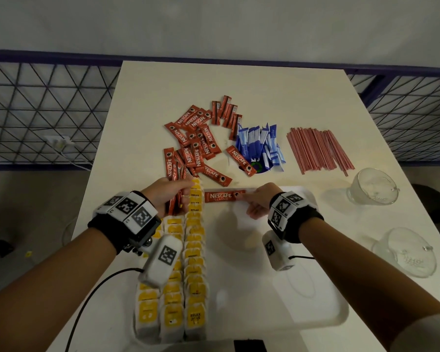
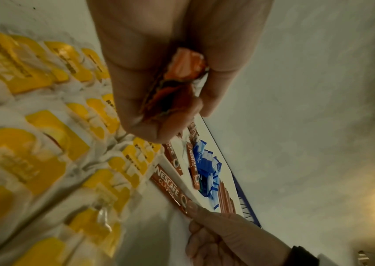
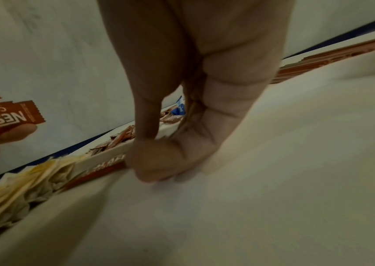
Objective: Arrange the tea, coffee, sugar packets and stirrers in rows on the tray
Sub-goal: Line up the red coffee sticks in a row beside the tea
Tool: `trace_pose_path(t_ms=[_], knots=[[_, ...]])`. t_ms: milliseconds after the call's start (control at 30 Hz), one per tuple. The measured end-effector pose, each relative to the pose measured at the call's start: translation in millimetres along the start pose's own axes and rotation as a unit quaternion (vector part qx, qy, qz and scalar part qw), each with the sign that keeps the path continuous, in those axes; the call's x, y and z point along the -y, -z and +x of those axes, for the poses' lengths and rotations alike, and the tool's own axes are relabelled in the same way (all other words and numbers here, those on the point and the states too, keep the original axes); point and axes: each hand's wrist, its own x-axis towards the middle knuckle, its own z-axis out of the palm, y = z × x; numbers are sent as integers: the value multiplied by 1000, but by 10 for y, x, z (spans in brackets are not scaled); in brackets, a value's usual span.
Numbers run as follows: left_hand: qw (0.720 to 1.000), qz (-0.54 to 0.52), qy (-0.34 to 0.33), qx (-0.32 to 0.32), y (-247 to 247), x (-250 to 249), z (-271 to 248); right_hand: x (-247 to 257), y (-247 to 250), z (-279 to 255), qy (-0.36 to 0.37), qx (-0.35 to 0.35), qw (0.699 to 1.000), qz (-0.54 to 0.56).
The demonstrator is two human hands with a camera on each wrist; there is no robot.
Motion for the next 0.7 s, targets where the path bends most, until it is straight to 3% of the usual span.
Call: trace_pose_path(t_ms=[133, 267, 400, 533, 700], knots=[[999, -5, -15, 34, -57, -12, -63, -10, 89, -93, 24, 24, 999, -2], [995, 9, -23, 92, -152, 10, -96, 89, 106, -259, 107, 91, 990, 33], [993, 43, -31, 104, -288, 33, -124, 262, 48, -427, 159, 154, 970, 97], [991, 79, -42, 95, -359, 52, -128, 342, 17, -452, 175, 153, 970, 70], [989, 113, -46, 89, -361, 74, -136, 316, 65, -421, 171, 141, 967, 123]])
